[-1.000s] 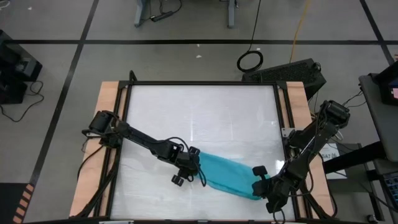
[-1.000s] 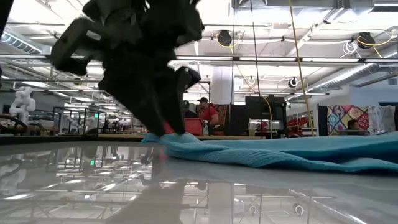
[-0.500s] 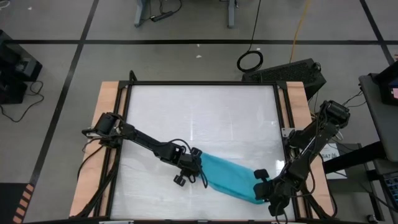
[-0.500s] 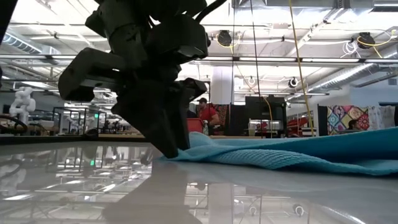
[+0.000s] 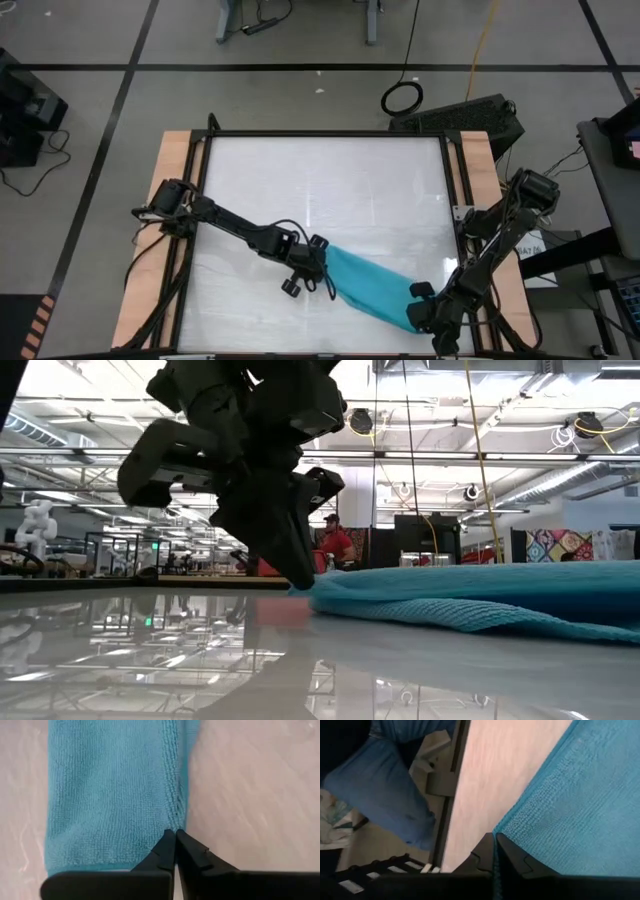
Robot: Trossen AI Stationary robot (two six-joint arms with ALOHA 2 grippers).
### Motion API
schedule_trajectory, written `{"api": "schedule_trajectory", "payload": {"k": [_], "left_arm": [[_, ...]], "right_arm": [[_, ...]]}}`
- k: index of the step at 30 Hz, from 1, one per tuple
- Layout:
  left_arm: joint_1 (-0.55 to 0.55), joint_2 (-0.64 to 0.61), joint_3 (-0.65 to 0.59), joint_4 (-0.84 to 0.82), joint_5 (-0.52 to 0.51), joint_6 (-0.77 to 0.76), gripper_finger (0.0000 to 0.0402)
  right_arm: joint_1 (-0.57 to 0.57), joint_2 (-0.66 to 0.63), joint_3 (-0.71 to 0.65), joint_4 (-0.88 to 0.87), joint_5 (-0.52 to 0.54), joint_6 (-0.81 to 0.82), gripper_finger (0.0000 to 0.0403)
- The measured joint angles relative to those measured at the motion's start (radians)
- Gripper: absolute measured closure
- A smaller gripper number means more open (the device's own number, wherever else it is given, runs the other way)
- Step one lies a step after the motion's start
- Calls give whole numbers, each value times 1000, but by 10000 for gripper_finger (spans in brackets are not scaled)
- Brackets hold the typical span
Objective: Roll towel
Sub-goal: Roll the blue microfiber cloth
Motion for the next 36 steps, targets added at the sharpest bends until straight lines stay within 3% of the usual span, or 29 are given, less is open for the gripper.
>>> {"api": "schedule_trajectory", "payload": {"k": [7,14,17,21,27,36], "left_arm": [[18,0,0,-4,29,0,370],[24,0,-1,-40,28,0,266],[24,-8,-1,-66,28,-2,223],[24,-52,5,-83,21,-3,198],[23,-88,22,64,18,-1,195],[50,22,22,270,32,24,195]], "right_arm": [[12,22,0,17,16,36,360],[13,16,0,12,16,90,259],[21,4,19,-19,24,106,235],[34,1,72,-126,62,85,235],[50,1,81,-258,70,102,255],[55,14,82,-277,143,38,268]]}}
